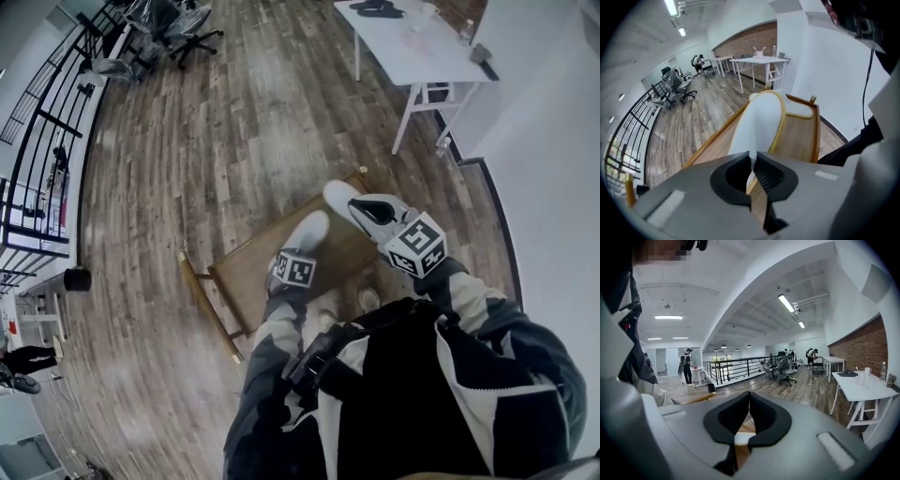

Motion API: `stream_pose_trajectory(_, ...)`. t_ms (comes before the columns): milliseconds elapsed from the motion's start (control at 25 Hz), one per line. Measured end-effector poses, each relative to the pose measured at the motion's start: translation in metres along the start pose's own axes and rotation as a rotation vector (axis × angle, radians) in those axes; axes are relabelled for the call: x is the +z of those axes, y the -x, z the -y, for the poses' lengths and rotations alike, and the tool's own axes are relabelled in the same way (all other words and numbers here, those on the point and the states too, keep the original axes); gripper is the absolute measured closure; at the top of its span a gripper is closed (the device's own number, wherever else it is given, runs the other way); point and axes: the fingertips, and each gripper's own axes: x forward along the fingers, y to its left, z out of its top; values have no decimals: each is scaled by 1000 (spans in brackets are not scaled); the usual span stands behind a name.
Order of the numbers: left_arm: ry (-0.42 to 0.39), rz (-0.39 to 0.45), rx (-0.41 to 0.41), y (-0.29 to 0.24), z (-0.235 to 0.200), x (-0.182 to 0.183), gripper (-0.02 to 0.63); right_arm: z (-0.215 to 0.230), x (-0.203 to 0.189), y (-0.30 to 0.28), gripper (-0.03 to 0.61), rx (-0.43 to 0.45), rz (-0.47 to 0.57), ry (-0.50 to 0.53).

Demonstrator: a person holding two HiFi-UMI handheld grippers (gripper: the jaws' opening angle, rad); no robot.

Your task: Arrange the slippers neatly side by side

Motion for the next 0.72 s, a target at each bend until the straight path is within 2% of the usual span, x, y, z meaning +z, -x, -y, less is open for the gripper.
stream_pose_trajectory(160,183,76,36,26,-20,0,582,-16,0,-15,568,60,13,6)
stream_pose_trajectory(320,320,131,84,52,-41,-12,582,-38,4,-31,568,130,18,16)
stream_pose_trajectory(720,722,195,180,98,-74,-90,581,-90,5,-57,568,293,28,55)
